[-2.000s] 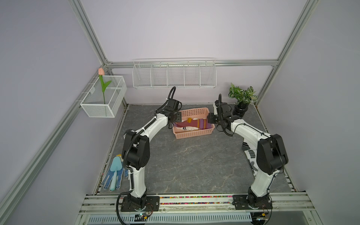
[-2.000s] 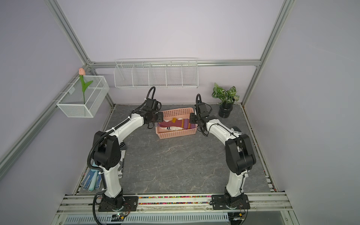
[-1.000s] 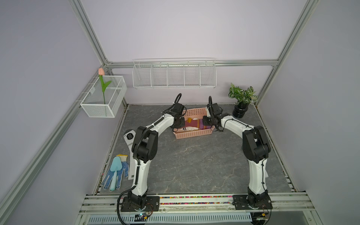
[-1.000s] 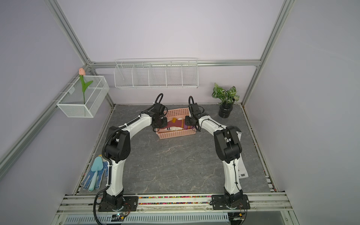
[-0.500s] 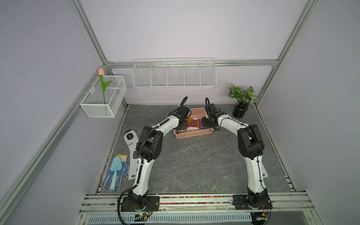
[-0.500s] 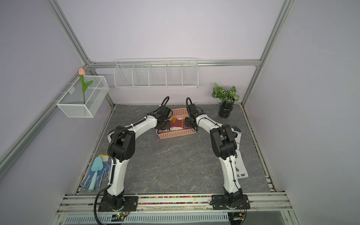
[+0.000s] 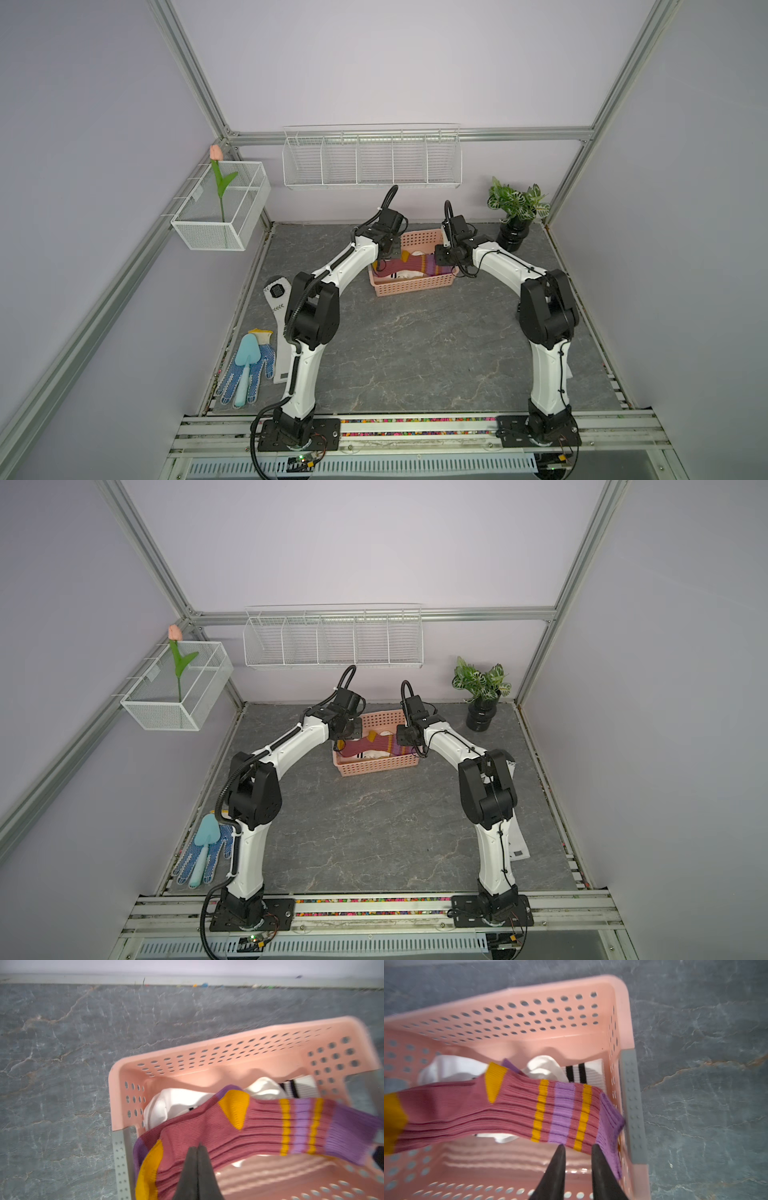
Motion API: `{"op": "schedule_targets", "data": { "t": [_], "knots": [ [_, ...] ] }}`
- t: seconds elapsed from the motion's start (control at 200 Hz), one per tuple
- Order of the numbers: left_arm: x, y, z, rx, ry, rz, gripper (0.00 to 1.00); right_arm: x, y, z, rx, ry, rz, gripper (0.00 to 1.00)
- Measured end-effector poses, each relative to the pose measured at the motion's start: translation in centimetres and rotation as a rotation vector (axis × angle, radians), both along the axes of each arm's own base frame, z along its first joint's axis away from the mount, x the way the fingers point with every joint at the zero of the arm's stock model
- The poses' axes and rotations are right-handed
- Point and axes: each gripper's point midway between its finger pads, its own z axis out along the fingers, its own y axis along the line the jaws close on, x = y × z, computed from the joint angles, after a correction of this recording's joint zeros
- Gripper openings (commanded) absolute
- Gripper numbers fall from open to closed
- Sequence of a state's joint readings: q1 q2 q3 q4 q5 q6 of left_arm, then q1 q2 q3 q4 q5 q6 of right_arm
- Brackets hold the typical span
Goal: Place the socks together as a pair
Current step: Adjust the sock at the bin.
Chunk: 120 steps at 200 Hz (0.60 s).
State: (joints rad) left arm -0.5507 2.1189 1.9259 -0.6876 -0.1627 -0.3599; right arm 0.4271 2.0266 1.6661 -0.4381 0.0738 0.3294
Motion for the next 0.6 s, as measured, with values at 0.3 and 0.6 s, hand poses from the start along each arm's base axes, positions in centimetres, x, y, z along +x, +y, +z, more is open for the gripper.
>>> {"op": "schedule_targets", "data": {
  "t": [0.3,0.6],
  "knots": [
    [-0.1,-4.7,1.9,-0.26,-0.002,-0.111,0.0,1.4,1.6,0.6,0.084,-0.051,0.014,0.2],
    [0.2,-5.6,-7.7,-0.216,0.148,-0.105,0.0,1.6,1.4,-6.0,0.036,0.051,0.0,0.2]
  ]
}}
